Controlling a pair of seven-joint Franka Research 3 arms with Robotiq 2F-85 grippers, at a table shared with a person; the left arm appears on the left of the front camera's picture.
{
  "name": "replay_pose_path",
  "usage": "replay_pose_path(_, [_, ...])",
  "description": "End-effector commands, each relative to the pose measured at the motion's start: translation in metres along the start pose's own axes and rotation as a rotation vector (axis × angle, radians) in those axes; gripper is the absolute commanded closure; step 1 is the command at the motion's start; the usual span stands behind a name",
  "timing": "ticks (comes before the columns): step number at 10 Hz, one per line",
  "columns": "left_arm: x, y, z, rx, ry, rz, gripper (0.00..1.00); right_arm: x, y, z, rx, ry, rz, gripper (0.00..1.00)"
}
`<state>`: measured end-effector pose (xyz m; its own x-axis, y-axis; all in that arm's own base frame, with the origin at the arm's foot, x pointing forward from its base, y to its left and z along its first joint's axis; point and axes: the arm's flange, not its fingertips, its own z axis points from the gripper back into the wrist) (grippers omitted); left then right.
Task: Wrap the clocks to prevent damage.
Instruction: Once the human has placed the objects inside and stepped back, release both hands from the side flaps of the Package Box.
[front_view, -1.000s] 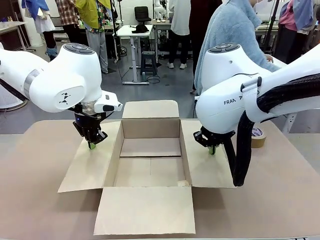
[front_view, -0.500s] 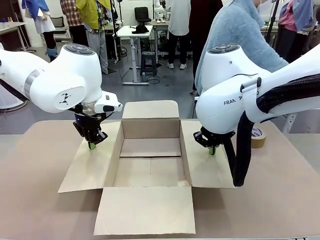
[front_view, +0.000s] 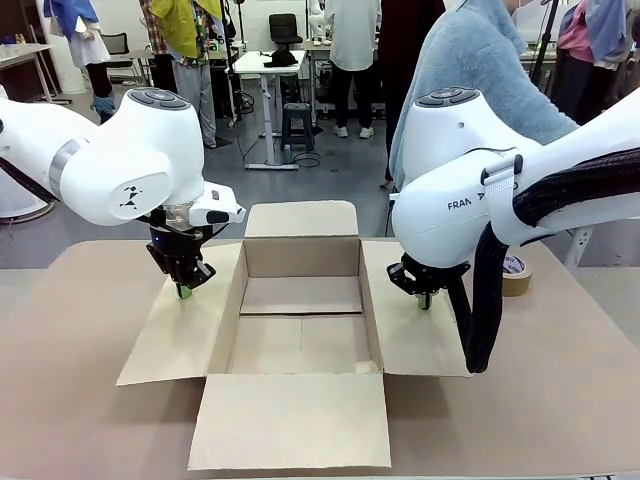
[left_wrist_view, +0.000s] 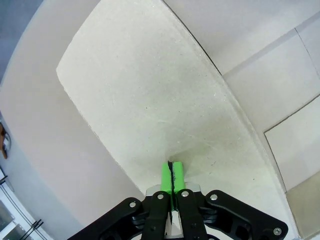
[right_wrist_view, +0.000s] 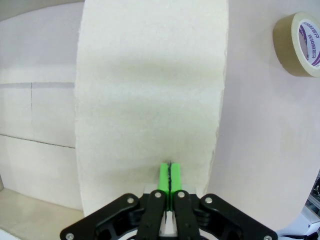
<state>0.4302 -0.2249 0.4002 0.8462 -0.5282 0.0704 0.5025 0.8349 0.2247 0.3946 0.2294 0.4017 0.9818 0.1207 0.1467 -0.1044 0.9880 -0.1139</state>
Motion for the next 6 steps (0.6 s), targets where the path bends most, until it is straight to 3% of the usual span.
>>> replay_pose_path(1, [-0.0007,0.0001,-0.0001,0.003,0.004,-0.002,1.0,-0.0021,0.0009,-0.0025,-0.002,0.004,-0.002,0.99])
replay_pose_path(6, [-0.0007,0.0001,-0.0001,0.003,0.004,-0.002,1.0,-0.0021,0.0009,-0.0025,-0.002,0.004,-0.002,0.99])
